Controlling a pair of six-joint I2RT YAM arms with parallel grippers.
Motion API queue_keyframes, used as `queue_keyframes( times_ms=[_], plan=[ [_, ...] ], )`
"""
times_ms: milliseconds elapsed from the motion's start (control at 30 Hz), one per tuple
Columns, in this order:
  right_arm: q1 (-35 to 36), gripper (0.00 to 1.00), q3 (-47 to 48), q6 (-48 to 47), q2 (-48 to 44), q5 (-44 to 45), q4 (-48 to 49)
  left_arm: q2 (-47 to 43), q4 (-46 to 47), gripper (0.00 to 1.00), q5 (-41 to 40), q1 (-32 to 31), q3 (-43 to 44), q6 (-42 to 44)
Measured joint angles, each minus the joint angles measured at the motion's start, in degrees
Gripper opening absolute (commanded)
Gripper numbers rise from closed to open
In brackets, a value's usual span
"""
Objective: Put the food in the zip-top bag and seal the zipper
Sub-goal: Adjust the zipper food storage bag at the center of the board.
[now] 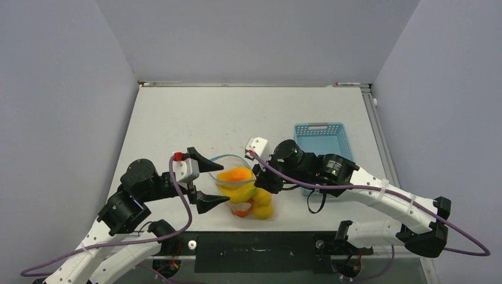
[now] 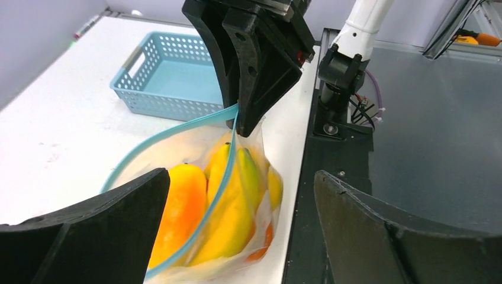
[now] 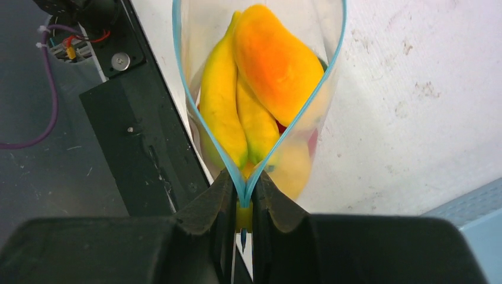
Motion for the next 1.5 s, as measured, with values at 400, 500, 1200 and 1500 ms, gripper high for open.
queue_keyframes(
  times_ms=[400, 500, 1200, 1500],
  plan=[
    [10.27, 0.05, 13.68, -8.59, 6.8, -1.36, -8.55, 0.42, 0.85, 0.89, 2.64, 0.0, 1.4, 4.44],
    [12.76, 0.05, 15.06, -9.35, 8.37, -1.36, -10.05, 1.97, 2.4, 0.89, 4.39, 0.0, 1.42, 4.28],
    [18.05, 0.05, 25.18, -9.55, 13.51, 5.18, -13.86, 2.23, 7.23, 0.89, 15.82, 0.0, -3.74, -5.09],
    [18.4, 0.05, 28.65, -8.11, 17.4, 10.21, -15.41, 1.81, 7.8, 0.79, 15.69, -0.04, -3.74, -5.62]
  ],
)
